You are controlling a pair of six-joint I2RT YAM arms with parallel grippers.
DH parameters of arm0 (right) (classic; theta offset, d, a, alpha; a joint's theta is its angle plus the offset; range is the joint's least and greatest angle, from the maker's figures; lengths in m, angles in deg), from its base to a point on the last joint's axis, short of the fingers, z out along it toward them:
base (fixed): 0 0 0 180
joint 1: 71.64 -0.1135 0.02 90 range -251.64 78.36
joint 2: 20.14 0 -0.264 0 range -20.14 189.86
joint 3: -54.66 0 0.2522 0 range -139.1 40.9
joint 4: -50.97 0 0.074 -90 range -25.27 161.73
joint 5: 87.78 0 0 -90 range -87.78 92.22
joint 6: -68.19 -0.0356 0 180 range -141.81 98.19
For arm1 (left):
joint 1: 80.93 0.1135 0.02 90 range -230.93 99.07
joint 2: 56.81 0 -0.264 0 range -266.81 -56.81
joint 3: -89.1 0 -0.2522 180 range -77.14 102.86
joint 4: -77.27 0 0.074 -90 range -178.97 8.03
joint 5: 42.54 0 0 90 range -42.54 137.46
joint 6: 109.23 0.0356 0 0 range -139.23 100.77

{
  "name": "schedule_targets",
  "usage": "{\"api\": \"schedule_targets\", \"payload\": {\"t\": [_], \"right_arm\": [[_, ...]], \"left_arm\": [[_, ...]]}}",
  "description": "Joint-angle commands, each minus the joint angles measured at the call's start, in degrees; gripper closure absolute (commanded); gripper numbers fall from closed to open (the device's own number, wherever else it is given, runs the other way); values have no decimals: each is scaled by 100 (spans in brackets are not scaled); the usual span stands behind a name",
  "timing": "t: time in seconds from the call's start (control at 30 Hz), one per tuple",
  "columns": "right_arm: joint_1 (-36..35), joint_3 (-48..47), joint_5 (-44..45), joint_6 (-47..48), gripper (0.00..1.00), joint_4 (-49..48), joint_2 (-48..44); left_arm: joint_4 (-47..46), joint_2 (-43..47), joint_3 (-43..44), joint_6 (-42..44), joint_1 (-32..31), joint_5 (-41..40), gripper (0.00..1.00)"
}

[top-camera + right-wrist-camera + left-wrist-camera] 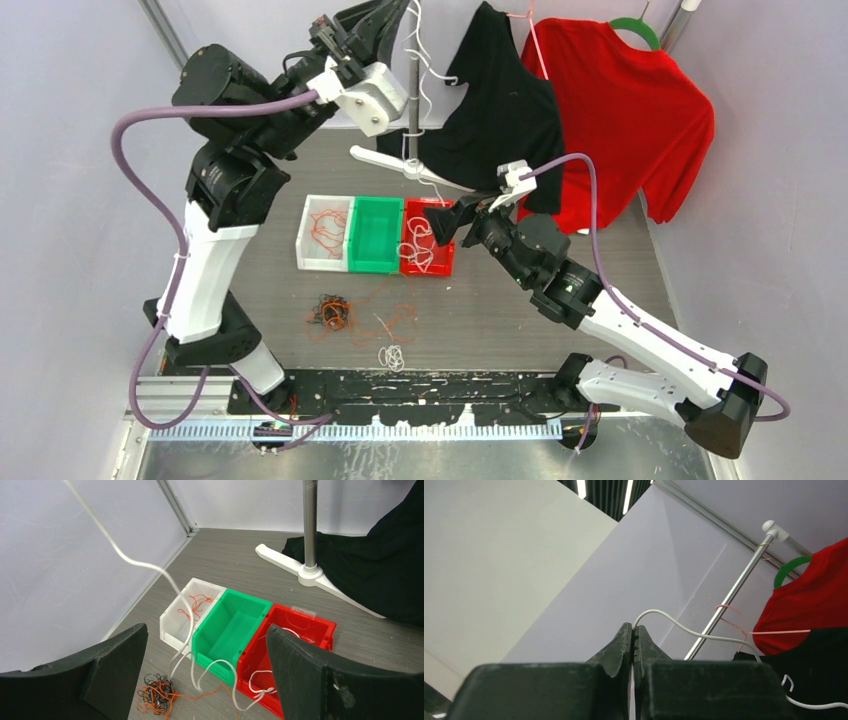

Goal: Untangle the cables
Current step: Place the cable in the bin.

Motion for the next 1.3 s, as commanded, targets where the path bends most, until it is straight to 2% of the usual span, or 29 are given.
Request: {"api": "schedule_targets", "payload": {"t": [0.0,0.1,0.2,0.43,0.73,0.93,1.13,1.27], "right_arm": [[37,-56,43,19,8,-112,-262],[39,-77,-18,39,8,-138,-265],[40,-147,152,54,8,-38,-222],[154,-386,511,63,8,531,79],[406,-576,305,39,9,423,601],[499,-796,-29,-2,11,314,905],[554,-1004,-331,-66,13,287,1268],[590,-1074,-486,-158,14,211,1482]], "left_arm": [[-1083,-155,269,681,-187,-591,100],[-1366,-284,319,896,-238,-765,100],[-1268,-310,237,944,-242,-858,100],[-1319,-131,-498,979,-238,-831,100],[-1490,-564,-116,1218,-240,-862,100],[-1961,-1054,575,1363,-240,-946,100],[-2487,-851,68,1400,-242,-1007,100],[-2479,-816,-26,1361,-242,-1060,100]]}}
